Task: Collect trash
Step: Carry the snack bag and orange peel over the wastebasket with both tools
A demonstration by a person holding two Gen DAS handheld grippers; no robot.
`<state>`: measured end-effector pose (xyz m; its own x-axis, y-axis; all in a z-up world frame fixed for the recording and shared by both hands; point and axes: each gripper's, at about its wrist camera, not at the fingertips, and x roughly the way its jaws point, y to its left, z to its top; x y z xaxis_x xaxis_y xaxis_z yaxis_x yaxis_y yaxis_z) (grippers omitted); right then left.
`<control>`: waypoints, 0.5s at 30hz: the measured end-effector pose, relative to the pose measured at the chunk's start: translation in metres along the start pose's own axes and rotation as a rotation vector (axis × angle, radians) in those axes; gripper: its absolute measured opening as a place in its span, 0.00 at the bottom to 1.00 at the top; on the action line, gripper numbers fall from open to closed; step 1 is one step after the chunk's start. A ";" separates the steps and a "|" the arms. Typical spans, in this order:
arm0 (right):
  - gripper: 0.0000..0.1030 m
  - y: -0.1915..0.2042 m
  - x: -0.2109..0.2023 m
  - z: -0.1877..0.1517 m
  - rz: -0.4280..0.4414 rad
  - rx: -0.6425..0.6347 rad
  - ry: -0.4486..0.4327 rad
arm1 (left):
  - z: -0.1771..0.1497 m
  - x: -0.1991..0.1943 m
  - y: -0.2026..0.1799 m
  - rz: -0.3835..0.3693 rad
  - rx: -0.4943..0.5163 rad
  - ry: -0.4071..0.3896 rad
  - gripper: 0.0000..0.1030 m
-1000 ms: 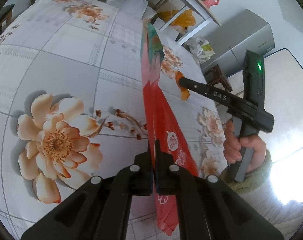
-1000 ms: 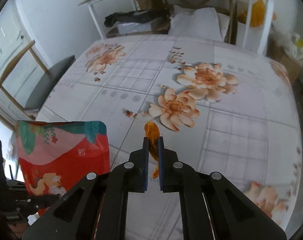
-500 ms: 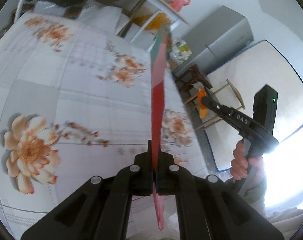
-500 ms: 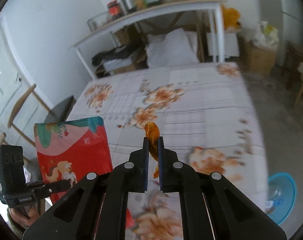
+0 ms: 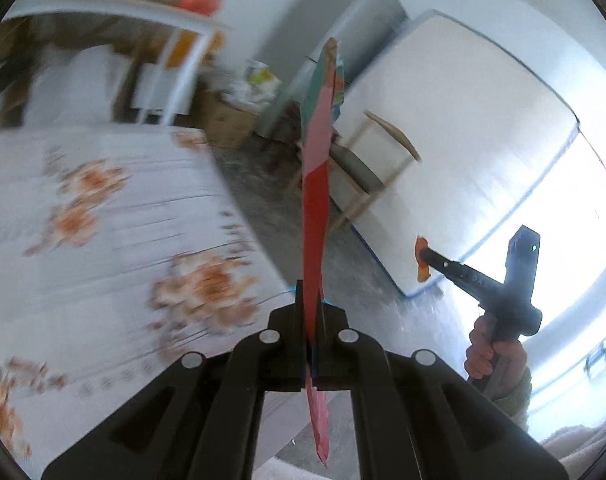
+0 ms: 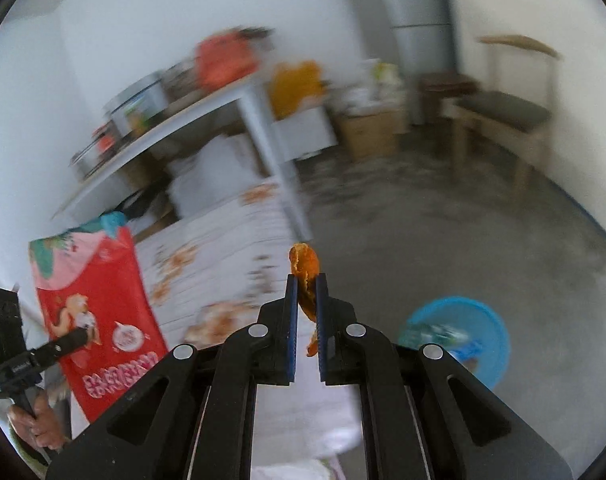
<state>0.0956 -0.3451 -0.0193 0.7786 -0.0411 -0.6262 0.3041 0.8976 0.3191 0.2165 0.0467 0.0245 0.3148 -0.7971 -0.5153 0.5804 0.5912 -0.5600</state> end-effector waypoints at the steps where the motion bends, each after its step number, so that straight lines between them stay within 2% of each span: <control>1: 0.07 -0.014 -0.003 -0.003 -0.018 0.029 -0.001 | 0.008 0.017 -0.014 -0.011 0.038 0.025 0.00; 6: 0.07 -0.086 -0.002 -0.029 -0.093 0.205 0.026 | 0.025 0.086 -0.059 -0.040 0.137 0.129 0.00; 8: 0.07 -0.106 0.001 -0.039 -0.108 0.261 0.043 | 0.025 0.127 -0.080 -0.034 0.184 0.203 0.01; 15: 0.07 -0.164 0.019 -0.077 -0.124 0.425 0.118 | -0.005 0.266 -0.137 0.040 0.332 0.437 0.01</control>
<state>0.0186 -0.4597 -0.1381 0.6616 -0.0642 -0.7471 0.6085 0.6282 0.4849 0.2171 -0.2456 -0.0392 0.0416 -0.6077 -0.7931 0.8027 0.4930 -0.3357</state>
